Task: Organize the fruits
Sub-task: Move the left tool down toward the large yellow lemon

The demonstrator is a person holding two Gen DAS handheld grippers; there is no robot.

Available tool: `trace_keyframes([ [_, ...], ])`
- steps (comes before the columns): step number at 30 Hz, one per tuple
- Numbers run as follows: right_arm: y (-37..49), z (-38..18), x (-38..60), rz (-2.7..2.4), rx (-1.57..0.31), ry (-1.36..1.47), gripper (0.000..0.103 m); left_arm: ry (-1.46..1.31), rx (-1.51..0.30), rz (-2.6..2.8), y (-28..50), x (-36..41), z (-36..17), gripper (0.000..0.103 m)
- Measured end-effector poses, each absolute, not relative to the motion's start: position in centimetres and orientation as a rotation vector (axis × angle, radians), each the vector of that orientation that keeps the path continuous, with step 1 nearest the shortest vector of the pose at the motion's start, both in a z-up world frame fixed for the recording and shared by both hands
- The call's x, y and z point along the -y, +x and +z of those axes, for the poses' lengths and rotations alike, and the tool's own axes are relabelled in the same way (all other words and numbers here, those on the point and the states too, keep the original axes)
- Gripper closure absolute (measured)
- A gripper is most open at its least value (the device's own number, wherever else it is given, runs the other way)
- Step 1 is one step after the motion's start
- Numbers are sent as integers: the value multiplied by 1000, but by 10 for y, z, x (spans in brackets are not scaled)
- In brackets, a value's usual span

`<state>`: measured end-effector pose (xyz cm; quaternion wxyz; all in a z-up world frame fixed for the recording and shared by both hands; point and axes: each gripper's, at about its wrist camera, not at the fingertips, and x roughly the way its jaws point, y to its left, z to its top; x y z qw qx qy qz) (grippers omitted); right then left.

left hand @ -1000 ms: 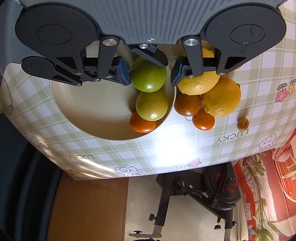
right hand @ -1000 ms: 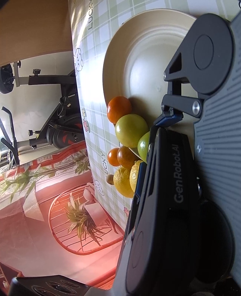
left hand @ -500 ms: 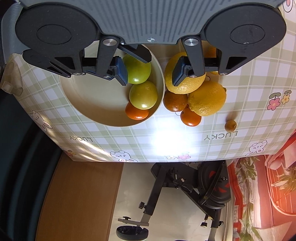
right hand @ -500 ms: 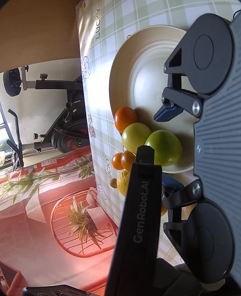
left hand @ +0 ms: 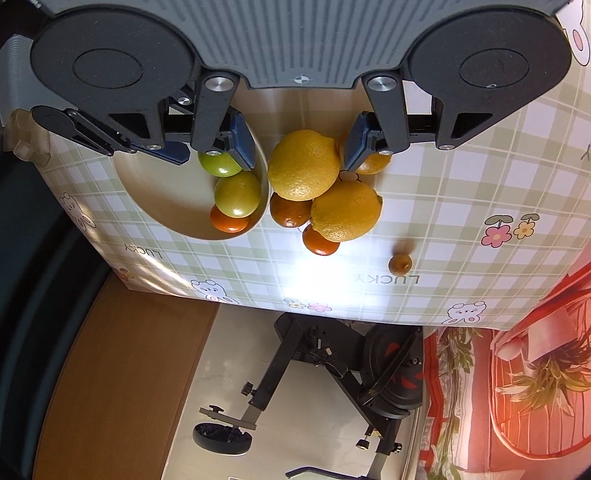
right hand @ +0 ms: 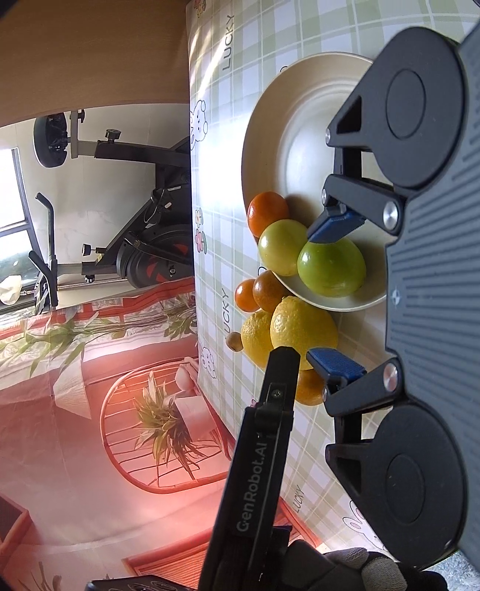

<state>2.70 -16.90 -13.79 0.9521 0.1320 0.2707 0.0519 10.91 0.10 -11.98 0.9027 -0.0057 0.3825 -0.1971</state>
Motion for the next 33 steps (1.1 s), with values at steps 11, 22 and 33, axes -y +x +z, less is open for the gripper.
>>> trace_keyframes([
  [11, 27, -133, 151, 134, -561, 210, 37, -45, -783, -374, 105, -35, -123, 48],
  [22, 31, -130, 138, 149, -579, 155, 37, -47, -743, -388, 116, -52, -114, 48],
  [33, 52, -132, 121, 185, -617, 77, 38, -71, -754, -414, 140, -65, -114, 48],
])
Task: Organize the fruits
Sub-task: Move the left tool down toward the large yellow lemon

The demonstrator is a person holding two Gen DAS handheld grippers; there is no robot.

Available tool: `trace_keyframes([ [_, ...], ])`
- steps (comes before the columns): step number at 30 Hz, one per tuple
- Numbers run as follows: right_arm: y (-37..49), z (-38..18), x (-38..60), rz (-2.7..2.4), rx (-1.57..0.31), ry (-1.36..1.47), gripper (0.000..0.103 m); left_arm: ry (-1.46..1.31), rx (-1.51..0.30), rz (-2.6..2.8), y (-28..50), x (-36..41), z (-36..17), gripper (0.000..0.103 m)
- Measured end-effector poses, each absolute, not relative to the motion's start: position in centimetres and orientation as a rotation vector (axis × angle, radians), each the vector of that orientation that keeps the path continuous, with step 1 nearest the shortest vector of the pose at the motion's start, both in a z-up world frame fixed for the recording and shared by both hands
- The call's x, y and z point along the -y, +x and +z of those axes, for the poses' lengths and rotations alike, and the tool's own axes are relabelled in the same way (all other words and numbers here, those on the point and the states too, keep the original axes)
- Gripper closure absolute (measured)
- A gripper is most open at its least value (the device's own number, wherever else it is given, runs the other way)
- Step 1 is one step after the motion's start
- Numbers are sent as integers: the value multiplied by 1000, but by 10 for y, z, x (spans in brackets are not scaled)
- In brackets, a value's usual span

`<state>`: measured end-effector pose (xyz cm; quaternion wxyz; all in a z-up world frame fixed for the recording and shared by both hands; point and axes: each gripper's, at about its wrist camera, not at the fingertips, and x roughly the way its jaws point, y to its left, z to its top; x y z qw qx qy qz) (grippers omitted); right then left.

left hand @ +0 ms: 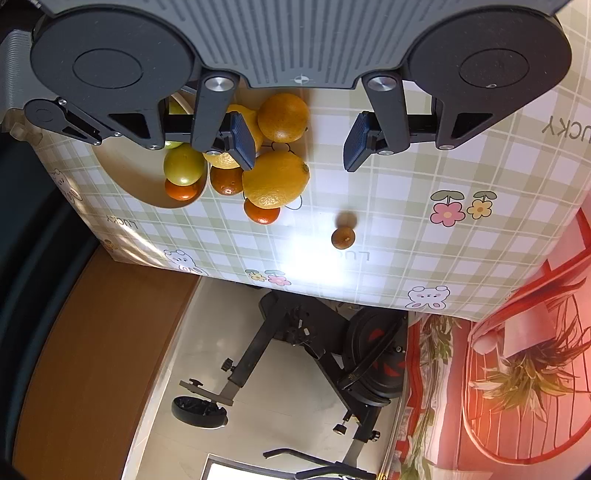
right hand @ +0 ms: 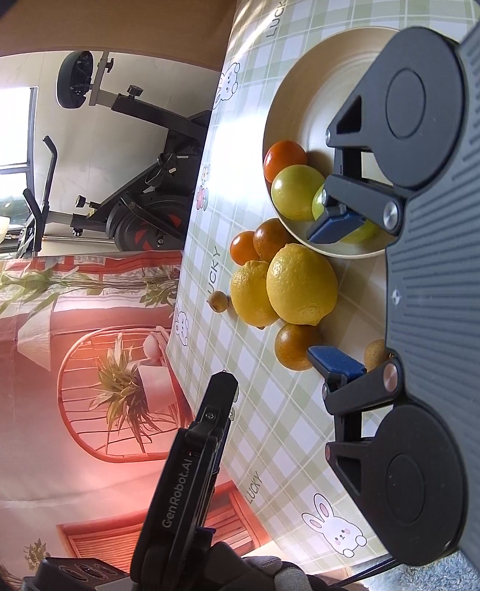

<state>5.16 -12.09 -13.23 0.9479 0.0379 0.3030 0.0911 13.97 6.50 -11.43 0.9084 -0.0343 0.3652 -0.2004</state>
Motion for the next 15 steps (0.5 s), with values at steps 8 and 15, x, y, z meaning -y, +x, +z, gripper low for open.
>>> trace_keyframes([
  [8, 76, -135, 122, 191, -654, 11, 37, -98, -772, -469, 154, -50, -118, 48],
  [15, 101, -140, 123, 219, -679, -47, 29, -96, -789, -514, 166, -36, -124, 48],
])
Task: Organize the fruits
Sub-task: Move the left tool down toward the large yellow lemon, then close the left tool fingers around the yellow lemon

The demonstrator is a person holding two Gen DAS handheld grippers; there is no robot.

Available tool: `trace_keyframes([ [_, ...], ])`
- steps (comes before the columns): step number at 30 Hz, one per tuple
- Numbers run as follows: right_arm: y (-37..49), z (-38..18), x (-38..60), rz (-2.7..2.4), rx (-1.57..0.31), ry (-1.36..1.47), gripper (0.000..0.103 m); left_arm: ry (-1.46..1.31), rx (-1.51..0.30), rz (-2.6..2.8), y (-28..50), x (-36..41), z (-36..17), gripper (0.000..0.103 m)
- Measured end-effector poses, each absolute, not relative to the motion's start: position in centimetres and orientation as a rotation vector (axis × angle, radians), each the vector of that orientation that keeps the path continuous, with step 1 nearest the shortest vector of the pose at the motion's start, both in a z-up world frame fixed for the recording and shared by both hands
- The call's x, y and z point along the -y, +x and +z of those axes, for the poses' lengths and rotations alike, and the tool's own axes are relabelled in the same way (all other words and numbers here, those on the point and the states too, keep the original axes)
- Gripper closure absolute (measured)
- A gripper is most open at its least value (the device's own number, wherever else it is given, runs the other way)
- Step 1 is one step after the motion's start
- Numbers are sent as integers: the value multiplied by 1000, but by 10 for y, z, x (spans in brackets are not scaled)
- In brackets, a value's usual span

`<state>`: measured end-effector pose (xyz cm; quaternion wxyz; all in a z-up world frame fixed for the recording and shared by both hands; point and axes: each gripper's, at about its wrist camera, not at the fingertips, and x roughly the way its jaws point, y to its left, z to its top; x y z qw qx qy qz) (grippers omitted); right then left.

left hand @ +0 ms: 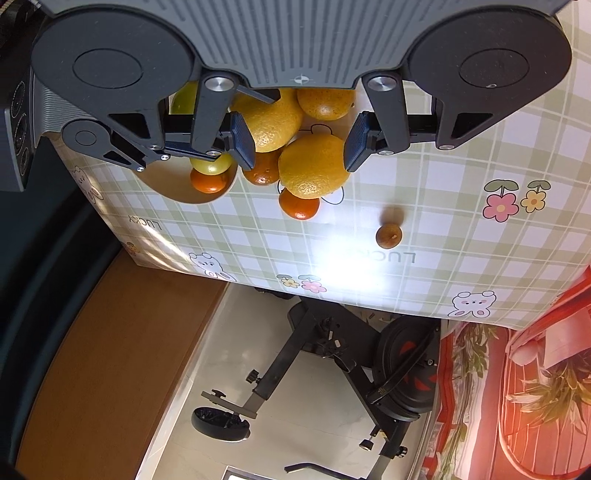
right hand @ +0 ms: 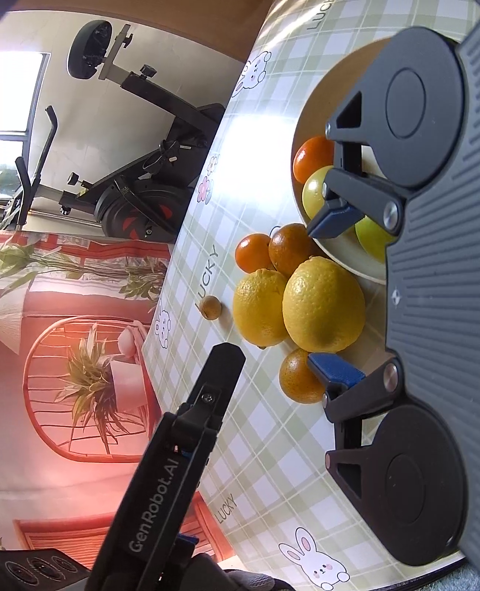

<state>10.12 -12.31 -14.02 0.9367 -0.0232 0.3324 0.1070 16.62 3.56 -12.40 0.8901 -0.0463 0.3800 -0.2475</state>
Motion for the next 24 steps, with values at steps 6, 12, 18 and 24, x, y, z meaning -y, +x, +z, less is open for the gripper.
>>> trace_keyframes([
  [6, 116, -141, 128, 257, -703, -46, 27, -97, -812, -543, 175, -31, -130, 48],
  [12, 126, -146, 122, 298, -730, -63, 27, -106, -836, -555, 177, -31, -138, 48],
  [18, 130, -150, 119, 305, -745, -55, 25, -122, -858, -547, 179, -35, -144, 48],
  [24, 123, -150, 119, 294, -742, -45, 25, -138, -882, -537, 181, -39, -151, 48],
])
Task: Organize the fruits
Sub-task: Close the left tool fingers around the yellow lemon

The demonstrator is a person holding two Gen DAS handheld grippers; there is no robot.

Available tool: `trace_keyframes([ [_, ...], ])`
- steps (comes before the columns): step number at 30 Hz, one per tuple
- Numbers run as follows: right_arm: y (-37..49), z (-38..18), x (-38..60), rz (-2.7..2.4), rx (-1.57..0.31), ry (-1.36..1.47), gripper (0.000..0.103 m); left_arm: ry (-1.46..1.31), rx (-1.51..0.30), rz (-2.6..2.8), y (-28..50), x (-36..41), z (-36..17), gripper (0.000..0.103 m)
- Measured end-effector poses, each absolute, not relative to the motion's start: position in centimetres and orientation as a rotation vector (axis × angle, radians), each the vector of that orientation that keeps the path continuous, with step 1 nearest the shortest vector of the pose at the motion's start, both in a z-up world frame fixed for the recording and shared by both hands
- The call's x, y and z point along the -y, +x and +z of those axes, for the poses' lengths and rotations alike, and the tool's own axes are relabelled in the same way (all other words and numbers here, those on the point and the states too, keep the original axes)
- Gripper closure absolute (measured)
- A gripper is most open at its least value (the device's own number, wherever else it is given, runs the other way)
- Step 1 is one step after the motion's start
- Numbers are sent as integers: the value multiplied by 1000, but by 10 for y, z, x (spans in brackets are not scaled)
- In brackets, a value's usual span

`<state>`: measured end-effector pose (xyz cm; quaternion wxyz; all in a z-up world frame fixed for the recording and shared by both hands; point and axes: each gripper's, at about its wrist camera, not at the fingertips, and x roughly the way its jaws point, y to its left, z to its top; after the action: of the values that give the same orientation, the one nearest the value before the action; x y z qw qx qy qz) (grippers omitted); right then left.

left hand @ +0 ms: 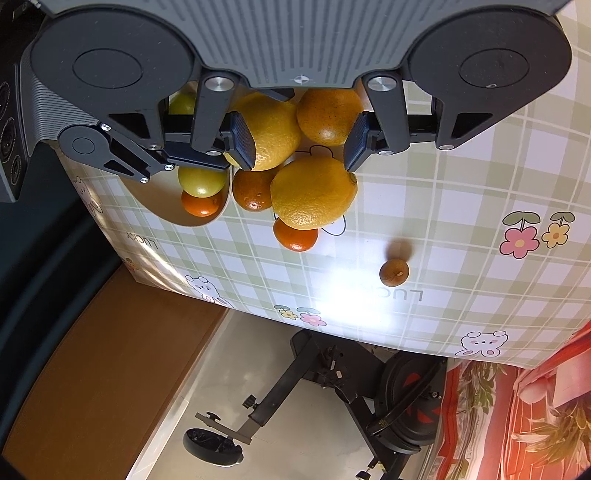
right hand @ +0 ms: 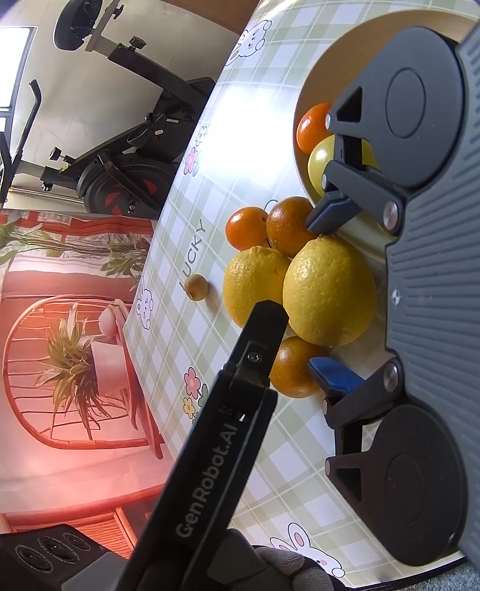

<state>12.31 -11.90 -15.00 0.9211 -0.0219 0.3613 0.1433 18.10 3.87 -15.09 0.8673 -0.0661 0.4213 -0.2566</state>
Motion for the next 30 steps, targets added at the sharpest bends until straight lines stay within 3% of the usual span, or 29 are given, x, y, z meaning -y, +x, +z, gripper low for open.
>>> trace_keyframes([
  [11, 93, -149, 112, 287, -730, -25, 27, -137, -872, -550, 175, -38, -151, 48],
  [21, 81, -145, 106, 314, -722, -54, 39, -98, -853, -602, 164, -25, -148, 48],
  [30, 102, -148, 109, 282, -732, -83, 37, -68, -873, -632, 160, -14, -155, 49],
])
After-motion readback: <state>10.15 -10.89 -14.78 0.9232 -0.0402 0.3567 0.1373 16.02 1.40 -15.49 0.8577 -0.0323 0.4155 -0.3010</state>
